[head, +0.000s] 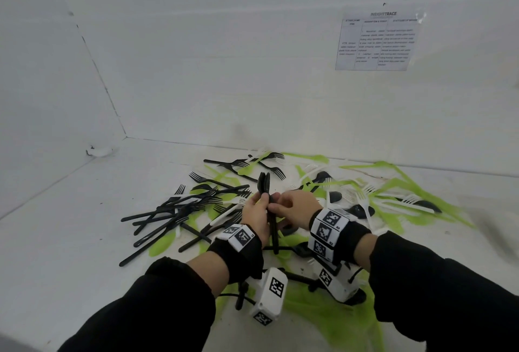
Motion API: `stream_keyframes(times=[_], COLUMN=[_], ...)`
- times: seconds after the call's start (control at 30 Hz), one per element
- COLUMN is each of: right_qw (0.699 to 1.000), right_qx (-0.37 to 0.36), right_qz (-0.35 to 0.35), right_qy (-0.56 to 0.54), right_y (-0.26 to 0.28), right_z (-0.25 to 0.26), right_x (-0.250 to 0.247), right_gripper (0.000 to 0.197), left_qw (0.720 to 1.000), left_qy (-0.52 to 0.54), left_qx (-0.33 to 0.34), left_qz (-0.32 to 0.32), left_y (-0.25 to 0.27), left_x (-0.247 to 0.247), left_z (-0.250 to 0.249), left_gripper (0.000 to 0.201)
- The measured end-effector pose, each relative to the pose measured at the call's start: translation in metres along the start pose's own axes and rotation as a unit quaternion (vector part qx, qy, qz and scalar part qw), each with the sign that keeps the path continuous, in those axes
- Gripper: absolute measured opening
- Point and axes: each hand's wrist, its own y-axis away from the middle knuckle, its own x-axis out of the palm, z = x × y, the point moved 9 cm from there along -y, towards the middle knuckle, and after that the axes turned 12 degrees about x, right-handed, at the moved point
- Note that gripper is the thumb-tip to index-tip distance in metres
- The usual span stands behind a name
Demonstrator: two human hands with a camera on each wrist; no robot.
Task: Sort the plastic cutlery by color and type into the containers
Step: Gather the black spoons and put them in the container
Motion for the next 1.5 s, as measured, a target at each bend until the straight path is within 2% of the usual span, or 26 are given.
stream_keyframes(times=[0.07,0.17,0.3,0.4,0.47,0.57,0.67,0.77,0.9,0.97,1.0,1.07,1.13,1.17,1.3,1.4,1.5], right_qw=[0.995,0.982,0.922,0.9,0.895,0.897,0.91,0.943,0.977,0.986,0.99,0.99,0.99,0.991,0.992,0.988,0.984], right_qx=[-0.027,-0.046,-0.025,-0.04,-0.046,-0.058,-0.061,-0.052,0.0,0.028,0.038,0.045,0.058,0.068,0.076,0.059,-0.003], right_qz=[0.025,0.096,0.178,0.186,0.174,0.134,0.094,0.079,0.11,0.083,0.06,0.037,0.017,0.006,-0.037,-0.034,0.016], right_qy=[0.09,0.156,0.344,0.392,0.408,0.417,0.4,0.32,0.182,0.141,0.124,0.129,0.126,0.112,0.095,0.135,0.176], right_y=[0.003,0.008,0.012,0.016,0.014,0.005,-0.006,-0.013,-0.023,-0.031,-0.034,-0.041,-0.049,-0.053,-0.072,-0.08,-0.084], right_z=[0.0,-0.01,-0.038,-0.042,-0.041,-0.034,-0.032,-0.031,-0.041,-0.045,-0.045,-0.048,-0.051,-0.053,-0.052,-0.045,-0.03], right_x=[0.003,0.016,0.047,0.052,0.045,0.029,0.008,-0.013,-0.014,-0.015,-0.019,-0.022,-0.028,-0.031,-0.038,-0.033,-0.016], right_gripper=[0.02,0.011,0.037,0.036,0.032,0.025,0.027,0.034,0.035,0.033,0.037,0.043,0.015,0.014,0.036,0.034,0.027], left_qw=[1.0,0.995,0.986,0.986,0.988,0.988,0.989,0.988,0.986,0.986,0.987,0.987,0.987,0.987,0.988,0.989,0.99], left_qy=[-0.031,-0.096,-0.139,-0.133,-0.12,-0.113,-0.108,-0.108,-0.119,-0.11,-0.108,-0.106,-0.108,-0.111,-0.113,-0.113,-0.111], left_qx=[0.0,0.007,0.0,-0.038,-0.027,-0.002,0.023,0.028,0.008,-0.013,-0.017,-0.014,-0.013,-0.014,-0.03,-0.042,-0.04], left_qz=[-0.004,-0.037,-0.094,-0.091,-0.093,-0.105,-0.102,-0.11,-0.118,-0.12,-0.12,-0.116,-0.117,-0.117,-0.102,-0.084,-0.08], left_y=[0.0,-0.001,-0.001,0.006,0.005,0.004,0.005,0.008,0.008,0.008,0.008,0.008,0.006,0.005,-0.001,-0.009,-0.017], left_x=[-0.007,-0.023,-0.044,-0.046,-0.047,-0.05,-0.05,-0.052,-0.055,-0.055,-0.055,-0.054,-0.055,-0.055,-0.052,-0.045,-0.042], left_z=[-0.003,-0.004,-0.003,-0.003,-0.005,-0.009,-0.015,-0.016,-0.012,-0.008,-0.007,-0.006,-0.006,-0.006,-0.002,0.001,0.003], left_gripper=[0.018,0.021,0.032,0.044,0.039,0.028,0.027,0.027,0.029,0.031,0.029,0.024,0.02,0.019,0.019,0.017,0.014])
